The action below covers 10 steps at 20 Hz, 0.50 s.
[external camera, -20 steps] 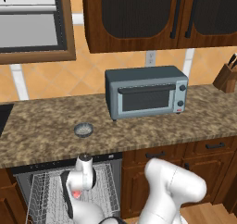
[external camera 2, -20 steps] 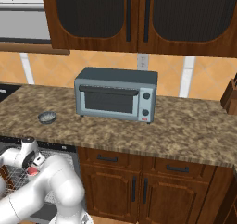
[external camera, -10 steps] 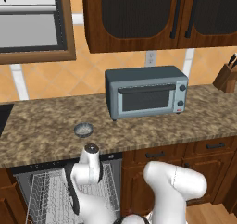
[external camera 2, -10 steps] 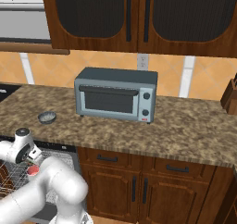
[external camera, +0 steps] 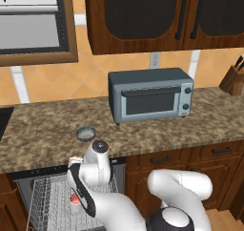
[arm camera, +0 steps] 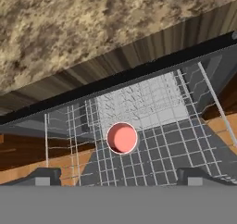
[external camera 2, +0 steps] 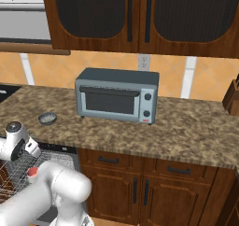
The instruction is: Pick up the cup and bowl from the counter, place them in the dishwasher, and close the dishwasher door.
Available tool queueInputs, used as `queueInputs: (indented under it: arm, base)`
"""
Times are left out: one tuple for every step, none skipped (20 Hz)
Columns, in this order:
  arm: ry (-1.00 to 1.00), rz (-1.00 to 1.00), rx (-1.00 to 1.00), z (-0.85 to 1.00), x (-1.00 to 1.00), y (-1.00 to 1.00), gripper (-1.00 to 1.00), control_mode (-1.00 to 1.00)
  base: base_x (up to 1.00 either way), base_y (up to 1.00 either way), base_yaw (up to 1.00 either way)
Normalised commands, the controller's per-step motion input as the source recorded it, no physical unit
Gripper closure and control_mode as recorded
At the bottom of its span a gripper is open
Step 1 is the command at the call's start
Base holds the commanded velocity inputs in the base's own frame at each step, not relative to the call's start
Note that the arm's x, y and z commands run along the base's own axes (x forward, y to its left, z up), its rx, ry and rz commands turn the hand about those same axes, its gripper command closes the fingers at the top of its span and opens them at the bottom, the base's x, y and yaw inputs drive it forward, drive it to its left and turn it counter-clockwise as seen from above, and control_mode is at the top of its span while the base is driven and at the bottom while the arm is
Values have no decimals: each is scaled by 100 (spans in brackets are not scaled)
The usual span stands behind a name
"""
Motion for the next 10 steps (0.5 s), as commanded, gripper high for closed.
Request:
queueInputs:
  arm:
    - [-10, -7, 7, 78, 0, -7, -100, -100]
    - [-9, -9, 9, 78, 0, -10, -100, -100]
    - [-7, -10, 10, 73, 0, -13, -100, -100]
    - [-6, -11, 11, 69, 0, -18, -100, -100]
    - [-6, -11, 11, 67, 0, -19, -100, -100]
    - [-6, -12, 11, 69, 0, -19, -100, -100]
    - [-8, -12, 12, 73, 0, -19, -100, -100]
    - [-9, -12, 11, 79, 0, -18, -100, -100]
    - [-9, -12, 11, 79, 0, -18, -100, -100]
    - [-9, -13, 11, 76, 0, -21, -100, -100]
  base:
    - [0, 0, 0]
    - [0, 0, 0]
    - [0, 0, 0]
    - [0, 0, 0]
    - [0, 0, 0]
    - [0, 0, 0]
    - [0, 0, 0]
    - [0, 0, 0]
    - [0, 0, 0]
    - [0, 0, 0]
